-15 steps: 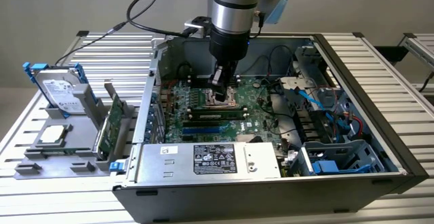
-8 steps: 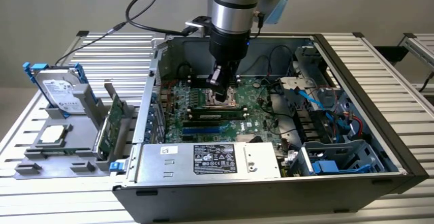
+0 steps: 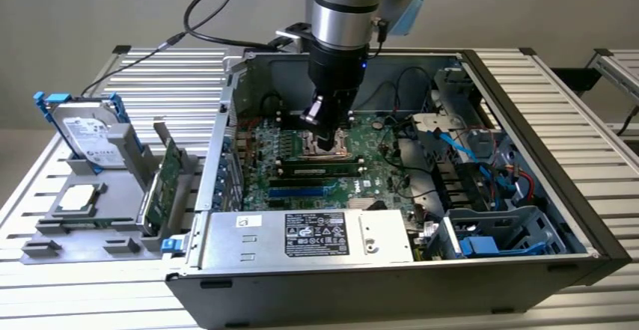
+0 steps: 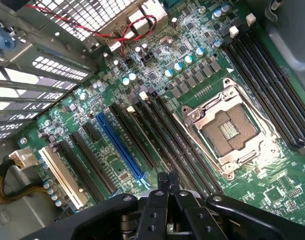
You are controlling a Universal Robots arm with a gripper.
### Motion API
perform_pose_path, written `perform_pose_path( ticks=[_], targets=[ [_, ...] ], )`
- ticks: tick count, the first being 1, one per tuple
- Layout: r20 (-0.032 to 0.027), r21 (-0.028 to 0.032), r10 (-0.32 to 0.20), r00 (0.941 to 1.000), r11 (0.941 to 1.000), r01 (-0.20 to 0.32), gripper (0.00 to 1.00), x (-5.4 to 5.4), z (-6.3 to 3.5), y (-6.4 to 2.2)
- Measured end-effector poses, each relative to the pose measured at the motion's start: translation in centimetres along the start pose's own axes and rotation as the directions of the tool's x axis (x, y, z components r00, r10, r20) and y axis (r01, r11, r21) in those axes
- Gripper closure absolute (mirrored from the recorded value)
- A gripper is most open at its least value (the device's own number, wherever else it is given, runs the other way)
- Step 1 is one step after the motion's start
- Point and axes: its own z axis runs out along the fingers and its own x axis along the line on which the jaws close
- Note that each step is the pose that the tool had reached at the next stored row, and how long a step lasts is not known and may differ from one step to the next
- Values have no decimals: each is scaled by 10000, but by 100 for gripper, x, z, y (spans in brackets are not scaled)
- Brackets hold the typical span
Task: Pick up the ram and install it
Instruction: 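Press down the ram until it locks into place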
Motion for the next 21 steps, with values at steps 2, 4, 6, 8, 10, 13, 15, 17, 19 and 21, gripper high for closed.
perform_pose_path(
  ticks=[2,4,6,8,10,13,15,17,19,21],
  targets=[
    [-6,15,236,9997,9997,-236,89,0,1,0],
    [-12,31,481,9988,9988,-481,89,0,2,0],
    [-17,49,717,9974,9974,-717,89,0,3,0],
    [-20,67,953,9954,9954,-953,89,-1,4,0],
    [-23,85,1192,9929,9928,-1192,89,-1,6,0],
    [-27,113,1546,9880,9879,-1545,89,-1,8,0],
    [-28,132,1793,9838,9837,-1792,89,-1,9,0],
    [-28,150,2027,9792,9791,-2027,89,-1,11,0],
    [-28,164,2263,9741,9739,-2262,89,-1,12,0],
    [-27,177,2505,9681,9680,-2504,89,-2,14,0]
  ],
)
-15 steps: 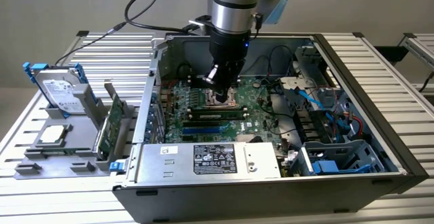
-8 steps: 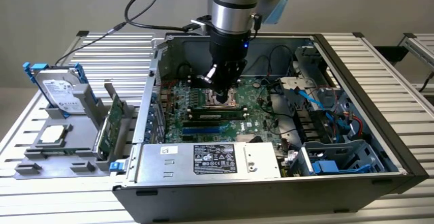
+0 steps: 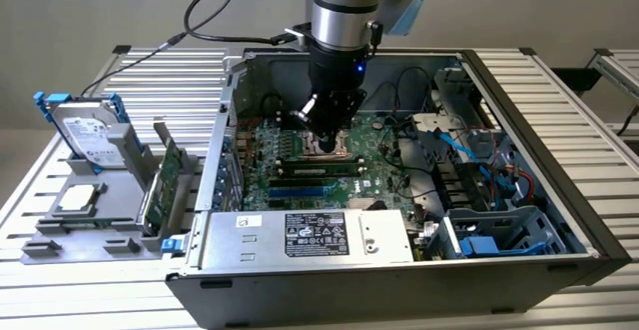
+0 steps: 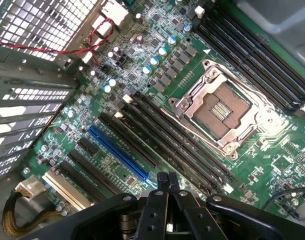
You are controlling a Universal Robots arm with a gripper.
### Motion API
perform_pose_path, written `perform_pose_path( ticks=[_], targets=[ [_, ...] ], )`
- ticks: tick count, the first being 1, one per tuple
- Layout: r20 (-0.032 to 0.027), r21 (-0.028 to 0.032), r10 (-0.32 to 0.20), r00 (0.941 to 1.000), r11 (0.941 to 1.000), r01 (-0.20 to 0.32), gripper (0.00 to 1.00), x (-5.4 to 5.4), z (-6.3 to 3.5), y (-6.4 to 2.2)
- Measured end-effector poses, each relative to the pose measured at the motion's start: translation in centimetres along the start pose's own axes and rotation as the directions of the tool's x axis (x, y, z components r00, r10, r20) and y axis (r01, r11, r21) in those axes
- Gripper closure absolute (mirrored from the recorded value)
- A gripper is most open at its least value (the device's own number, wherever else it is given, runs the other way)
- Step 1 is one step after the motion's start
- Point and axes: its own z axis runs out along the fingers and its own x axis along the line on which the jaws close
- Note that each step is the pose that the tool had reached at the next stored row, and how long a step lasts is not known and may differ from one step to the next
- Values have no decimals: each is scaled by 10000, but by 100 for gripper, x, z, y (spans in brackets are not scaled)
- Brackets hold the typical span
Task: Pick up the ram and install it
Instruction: 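Press down the ram until it locks into place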
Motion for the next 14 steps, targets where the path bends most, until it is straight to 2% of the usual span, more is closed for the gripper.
perform_pose_path(
  ticks=[4,7,14],
  targets=[
    [-4,7,504,9987,9987,-504,89,0,3,0],
    [-8,-9,904,9959,9959,-904,89,0,5,1],
    [-20,-49,1839,9829,9829,-1839,89,-1,11,1]
  ],
)
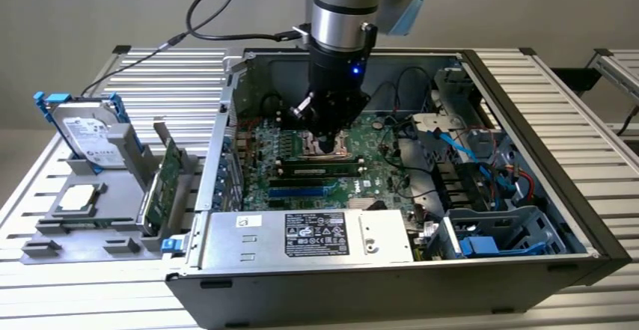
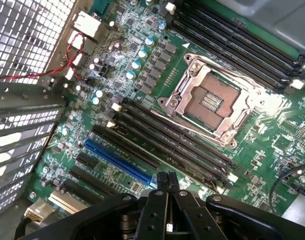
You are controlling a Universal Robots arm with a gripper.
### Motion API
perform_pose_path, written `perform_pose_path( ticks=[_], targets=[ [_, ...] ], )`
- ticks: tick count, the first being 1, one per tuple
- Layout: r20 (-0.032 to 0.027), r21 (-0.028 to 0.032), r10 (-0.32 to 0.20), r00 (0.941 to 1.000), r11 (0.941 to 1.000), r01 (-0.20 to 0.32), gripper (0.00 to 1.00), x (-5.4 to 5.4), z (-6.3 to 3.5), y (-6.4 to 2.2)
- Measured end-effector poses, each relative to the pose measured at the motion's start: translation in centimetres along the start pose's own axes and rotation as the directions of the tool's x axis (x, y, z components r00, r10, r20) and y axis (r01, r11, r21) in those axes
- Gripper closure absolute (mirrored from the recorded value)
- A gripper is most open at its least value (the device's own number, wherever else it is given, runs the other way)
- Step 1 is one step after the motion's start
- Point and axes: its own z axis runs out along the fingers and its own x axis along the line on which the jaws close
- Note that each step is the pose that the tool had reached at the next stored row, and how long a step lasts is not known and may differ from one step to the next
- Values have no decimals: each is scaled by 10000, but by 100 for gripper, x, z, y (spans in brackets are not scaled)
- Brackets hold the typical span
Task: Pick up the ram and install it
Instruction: 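Press down the ram until it locks into place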
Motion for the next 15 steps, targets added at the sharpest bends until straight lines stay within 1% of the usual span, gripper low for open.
perform_pose_path(
  ticks=[4,8,9,11,12,13,15],
  targets=[
    [-3,-25,540,9985,9985,-540,89,-1,4,0],
    [-1,-55,1086,9941,9941,-1086,89,-1,10,1],
    [-9,-86,1577,9875,9875,-1577,89,-2,15,1],
    [-19,-107,1875,9823,9822,-1875,89,-2,19,1],
    [-29,-125,2137,9769,9768,-2137,89,-2,22,1],
    [-43,-154,2567,9665,9664,-2567,89,-3,27,2],
    [-43,-171,2842,9587,9586,-2843,89,-3,30,2]
  ],
)
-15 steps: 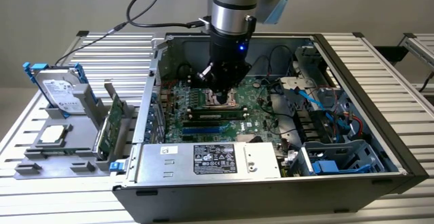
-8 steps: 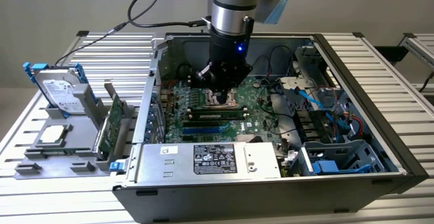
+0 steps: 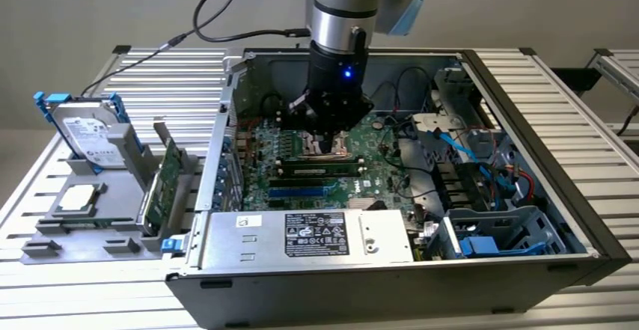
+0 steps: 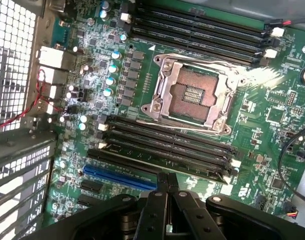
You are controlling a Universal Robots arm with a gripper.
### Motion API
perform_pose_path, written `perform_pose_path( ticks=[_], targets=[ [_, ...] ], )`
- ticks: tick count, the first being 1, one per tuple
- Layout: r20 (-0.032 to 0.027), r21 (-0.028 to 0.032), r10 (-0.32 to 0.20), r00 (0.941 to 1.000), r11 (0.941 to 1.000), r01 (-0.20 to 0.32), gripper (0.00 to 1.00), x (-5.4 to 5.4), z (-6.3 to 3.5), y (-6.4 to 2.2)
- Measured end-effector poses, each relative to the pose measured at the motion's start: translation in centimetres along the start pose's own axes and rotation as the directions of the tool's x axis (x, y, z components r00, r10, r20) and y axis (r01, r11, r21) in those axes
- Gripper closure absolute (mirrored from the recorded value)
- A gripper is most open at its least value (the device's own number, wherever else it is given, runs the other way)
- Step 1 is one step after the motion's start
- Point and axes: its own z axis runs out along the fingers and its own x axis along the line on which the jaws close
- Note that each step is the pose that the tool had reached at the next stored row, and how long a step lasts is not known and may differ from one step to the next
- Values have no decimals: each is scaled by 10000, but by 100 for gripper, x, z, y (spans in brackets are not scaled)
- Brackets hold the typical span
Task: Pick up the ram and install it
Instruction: 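Press down the ram until it locks into place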
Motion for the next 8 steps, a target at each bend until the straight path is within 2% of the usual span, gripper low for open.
perform_pose_path(
  ticks=[4,8],
  targets=[
    [52,-24,499,9987,9988,-499,89,0,1,0],
    [167,-34,911,9957,9958,-910,89,0,1,2]
  ],
)
